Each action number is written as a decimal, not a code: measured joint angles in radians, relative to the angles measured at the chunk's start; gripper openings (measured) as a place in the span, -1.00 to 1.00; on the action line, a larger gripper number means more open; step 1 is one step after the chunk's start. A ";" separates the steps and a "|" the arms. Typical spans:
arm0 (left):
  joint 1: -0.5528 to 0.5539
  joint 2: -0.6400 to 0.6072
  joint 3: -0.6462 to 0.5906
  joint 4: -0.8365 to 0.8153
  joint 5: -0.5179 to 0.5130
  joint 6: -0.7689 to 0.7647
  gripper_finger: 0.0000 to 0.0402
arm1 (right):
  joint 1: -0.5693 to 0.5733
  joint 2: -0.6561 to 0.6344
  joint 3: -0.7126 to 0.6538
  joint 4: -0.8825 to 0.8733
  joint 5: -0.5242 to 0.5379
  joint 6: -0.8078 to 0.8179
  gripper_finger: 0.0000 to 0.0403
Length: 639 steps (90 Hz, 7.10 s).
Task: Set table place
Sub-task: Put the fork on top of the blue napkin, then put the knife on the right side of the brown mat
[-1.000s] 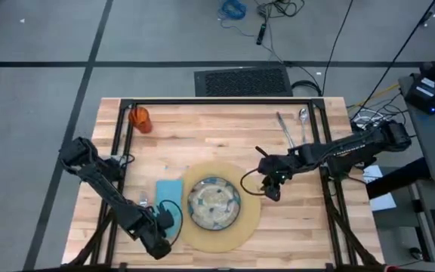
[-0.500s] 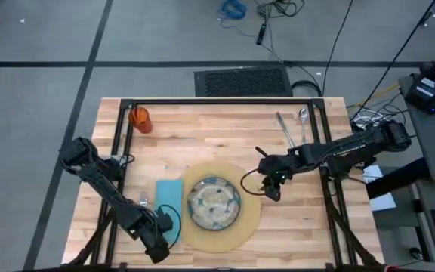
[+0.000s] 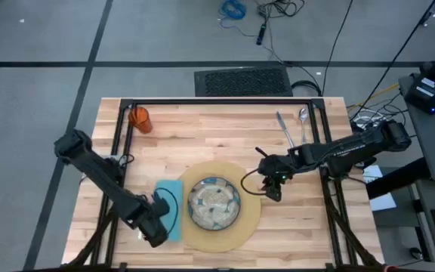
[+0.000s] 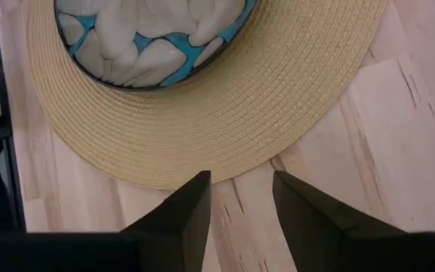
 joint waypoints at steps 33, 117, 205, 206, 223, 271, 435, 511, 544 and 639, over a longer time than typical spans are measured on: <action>-0.106 -0.155 -0.005 -0.284 -0.125 -0.726 -0.36 | 0.005 0.000 0.000 0.009 0.032 -0.024 -0.33; -0.151 -0.085 -0.298 0.054 -0.035 -0.833 -0.36 | 0.057 0.000 0.000 0.028 0.071 -0.069 -0.33; -0.156 -0.022 -0.298 0.128 -0.022 -0.778 -0.97 | 0.057 0.000 0.000 0.046 0.078 -0.068 -0.33; -0.156 -0.022 -0.298 0.128 -0.021 -0.779 -0.98 | 0.057 0.000 0.000 0.046 0.078 -0.068 -0.33; -0.156 -0.080 -0.235 0.028 -0.016 -0.777 -0.99 | 0.057 0.000 0.000 0.046 0.079 -0.070 -0.33; 0.078 -0.171 -0.021 -0.098 -0.261 -0.754 -1.00 | 0.057 0.000 0.000 0.055 0.079 -0.075 -0.33; 0.237 0.121 -0.021 0.031 -0.037 -0.651 -0.75 | 0.168 0.000 0.000 0.045 0.079 -0.097 -0.33; 0.253 0.057 0.027 0.321 -0.612 0.148 -0.75 | 0.201 0.000 0.000 0.364 0.323 -0.180 -0.33; 0.428 0.056 0.027 0.657 -1.033 0.922 -0.75 | 0.090 0.002 0.000 0.637 0.662 -0.207 -0.33; 1.410 -0.252 0.027 0.429 -0.515 1.446 -0.75 | -0.955 0.203 0.000 0.200 0.129 -0.252 -0.34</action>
